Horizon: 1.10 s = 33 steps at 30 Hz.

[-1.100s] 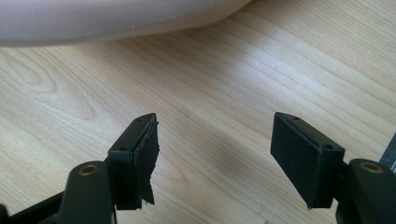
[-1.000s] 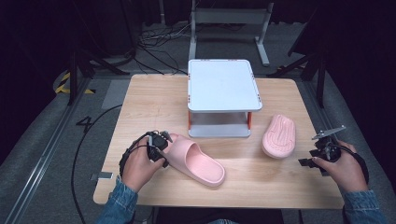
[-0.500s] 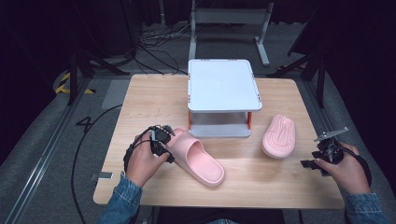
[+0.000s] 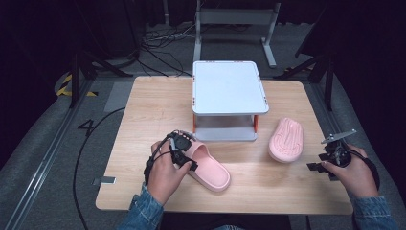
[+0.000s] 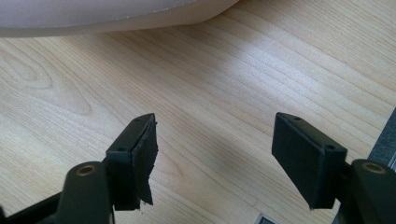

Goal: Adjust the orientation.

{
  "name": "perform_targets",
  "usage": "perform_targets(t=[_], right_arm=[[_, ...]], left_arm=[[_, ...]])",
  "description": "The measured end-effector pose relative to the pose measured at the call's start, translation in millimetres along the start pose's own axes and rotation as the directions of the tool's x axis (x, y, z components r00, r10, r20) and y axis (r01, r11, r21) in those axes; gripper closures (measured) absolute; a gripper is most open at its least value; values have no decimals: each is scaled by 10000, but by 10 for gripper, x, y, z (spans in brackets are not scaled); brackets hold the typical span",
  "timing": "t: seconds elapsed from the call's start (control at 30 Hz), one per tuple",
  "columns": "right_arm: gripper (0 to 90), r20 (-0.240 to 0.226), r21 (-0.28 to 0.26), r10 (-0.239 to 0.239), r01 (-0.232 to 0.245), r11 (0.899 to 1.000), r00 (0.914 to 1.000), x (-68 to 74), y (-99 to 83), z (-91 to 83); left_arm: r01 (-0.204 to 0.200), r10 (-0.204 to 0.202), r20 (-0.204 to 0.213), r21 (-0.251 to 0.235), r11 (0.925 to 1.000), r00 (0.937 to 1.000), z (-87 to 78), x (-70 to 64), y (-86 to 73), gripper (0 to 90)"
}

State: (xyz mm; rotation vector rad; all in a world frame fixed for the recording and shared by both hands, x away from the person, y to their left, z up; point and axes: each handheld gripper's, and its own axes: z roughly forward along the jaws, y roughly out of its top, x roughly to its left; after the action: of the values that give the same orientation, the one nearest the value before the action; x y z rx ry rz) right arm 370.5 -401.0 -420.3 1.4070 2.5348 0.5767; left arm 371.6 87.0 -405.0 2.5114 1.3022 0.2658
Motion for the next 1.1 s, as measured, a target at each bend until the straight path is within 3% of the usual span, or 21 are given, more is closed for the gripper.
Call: perform_targets(t=[0.17, 0.3, 0.53, 0.63, 0.8, 0.9, 0.93, 0.97, 1.0, 1.1], right_arm=[[318, 11, 24, -66, 66, 10000, 10000, 9, 9, 3], [317, 2, -25, -127, 127, 9999, 9999, 11, 40, 11], [317, -105, -36, -331, 330, 9994, 9994, 30, 139, 54], [317, -137, -26, -409, 409, 9992, 9991, 42, 165, 72], [317, -162, -19, -434, 433, 9991, 9989, 53, 174, 82], [317, -147, -23, -436, 435, 9990, 9989, 51, 167, 78], [317, -111, -37, -389, 388, 9992, 9992, 49, 157, 71], [317, -111, -37, -389, 388, 9992, 9992, 49, 157, 71], [317, -129, -46, -365, 364, 9993, 9993, 42, 142, 66], [317, -104, -54, -340, 339, 9994, 9994, 32, 126, 61]], left_arm=[[-99, 109, -558, 180, 9998, 9984, 16, -1, -16, 224], [-14, 38, -930, 261, 9997, 9957, -31, 100, -112, 255], [735, -699, -1080, 300, 9968, 9917, -91, 356, -302, 254], [670, -638, -1075, 268, 9974, 9922, -101, 367, -324, 257], [-260, 258, -1033, -3, 9997, 9943, -59, 252, -239, 264], [-606, 597, -1330, -23, 9982, 9893, -13, 216, -184, 326], [-1165, 1140, -1645, -53, 9932, 9798, 12, 191, -149, 395], [-1165, 1140, -1645, -53, 9932, 9798, 12, 191, -149, 490], [-1390, 1377, -1658, 40, 9903, 9765, 18, 186, -137, 525], [-1544, 1534, -1893, 92, 9880, 9699, -3, 171, -136, 572]])
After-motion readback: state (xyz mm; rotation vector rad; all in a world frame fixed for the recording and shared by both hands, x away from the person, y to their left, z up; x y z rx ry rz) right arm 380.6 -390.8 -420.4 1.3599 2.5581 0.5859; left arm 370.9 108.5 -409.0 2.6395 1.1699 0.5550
